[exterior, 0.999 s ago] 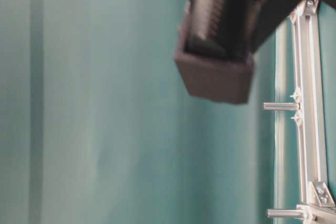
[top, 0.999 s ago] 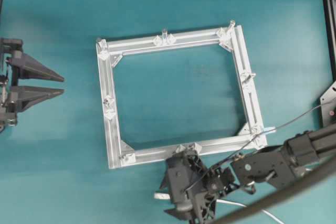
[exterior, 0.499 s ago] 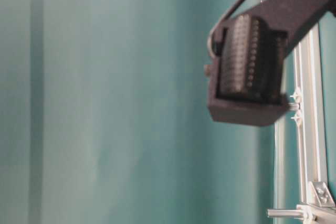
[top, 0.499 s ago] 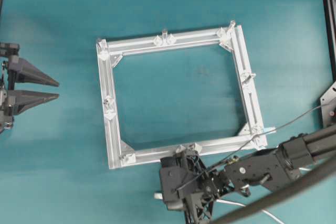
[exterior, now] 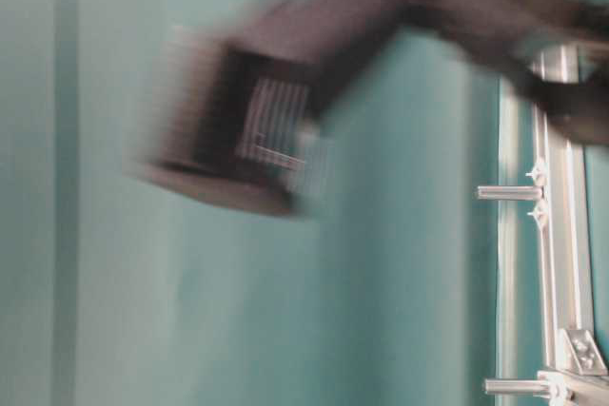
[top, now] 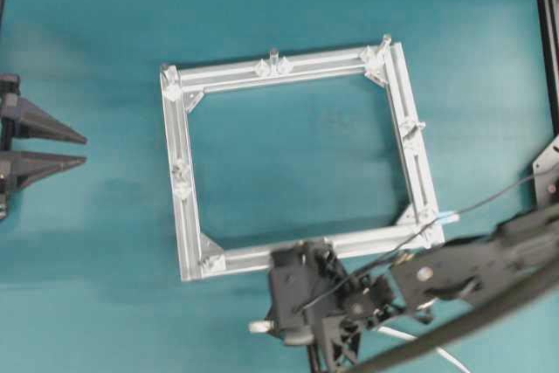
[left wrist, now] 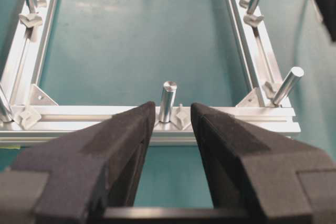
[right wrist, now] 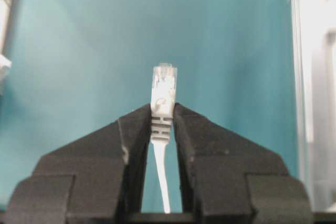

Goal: Move the cable alternately left and right between 8 pins so it hooks onto each one.
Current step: 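Hold the white cable plug in the right gripper and lift it, then carry the cable with the right gripper along the bottom frame pins leftward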

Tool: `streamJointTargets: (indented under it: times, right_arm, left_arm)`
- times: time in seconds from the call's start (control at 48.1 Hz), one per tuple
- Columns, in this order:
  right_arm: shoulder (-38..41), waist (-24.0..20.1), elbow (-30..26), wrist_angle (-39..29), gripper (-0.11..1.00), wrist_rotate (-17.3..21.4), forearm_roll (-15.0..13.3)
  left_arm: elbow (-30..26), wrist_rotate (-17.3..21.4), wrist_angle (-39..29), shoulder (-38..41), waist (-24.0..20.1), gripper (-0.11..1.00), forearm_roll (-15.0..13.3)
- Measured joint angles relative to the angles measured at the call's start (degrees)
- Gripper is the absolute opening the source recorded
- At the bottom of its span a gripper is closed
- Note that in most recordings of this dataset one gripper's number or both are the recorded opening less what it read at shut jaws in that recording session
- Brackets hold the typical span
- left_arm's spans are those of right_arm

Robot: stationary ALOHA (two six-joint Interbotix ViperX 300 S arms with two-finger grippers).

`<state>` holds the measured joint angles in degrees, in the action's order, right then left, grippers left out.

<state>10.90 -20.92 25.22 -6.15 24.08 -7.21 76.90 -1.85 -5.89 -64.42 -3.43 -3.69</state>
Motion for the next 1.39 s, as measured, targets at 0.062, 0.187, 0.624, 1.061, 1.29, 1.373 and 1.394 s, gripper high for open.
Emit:
streamJointTargets:
  times: [0.062, 0.187, 0.624, 1.061, 1.29, 1.373, 1.394]
  right_arm:
    - [-2.6, 0.0, 0.6, -1.0, 0.15, 0.1, -0.1]
    - [-7.4, 0.0, 2.3, -5.0, 0.15, 1.4, 0.0]
    - [-17.8, 5.6, 8.3, -21.1, 0.15, 26.5, -15.2]
    - [-10.4, 10.9, 7.8, -19.8, 0.15, 45.9, -27.9]
    - [-5.8, 12.5, 1.0, -18.4, 0.15, 45.6, -27.9]
    - [-4.7, 12.5, -1.2, -18.0, 0.15, 44.7, -27.9]
    - [-4.4, 12.5, -1.7, -17.9, 0.15, 44.4, -27.9]
  left_arm:
    - [0.0, 0.1, -0.1, -0.5, 0.0, 0.47, -0.1]
    - [0.0, 0.1, -0.2, -1.5, 0.0, 0.47, 0.0]
    - [2.3, 1.4, -0.7, -3.5, 0.0, 0.47, 0.0]
    - [2.5, 1.3, -0.7, -4.1, 0.0, 0.47, 0.0]
    - [2.5, 1.4, -0.7, -4.1, 0.8, 0.46, 0.0]
    - [2.5, 1.5, -0.8, -4.1, 2.0, 0.45, 0.1]
    - [2.5, 1.4, -0.7, -4.1, 2.5, 0.45, 0.0]
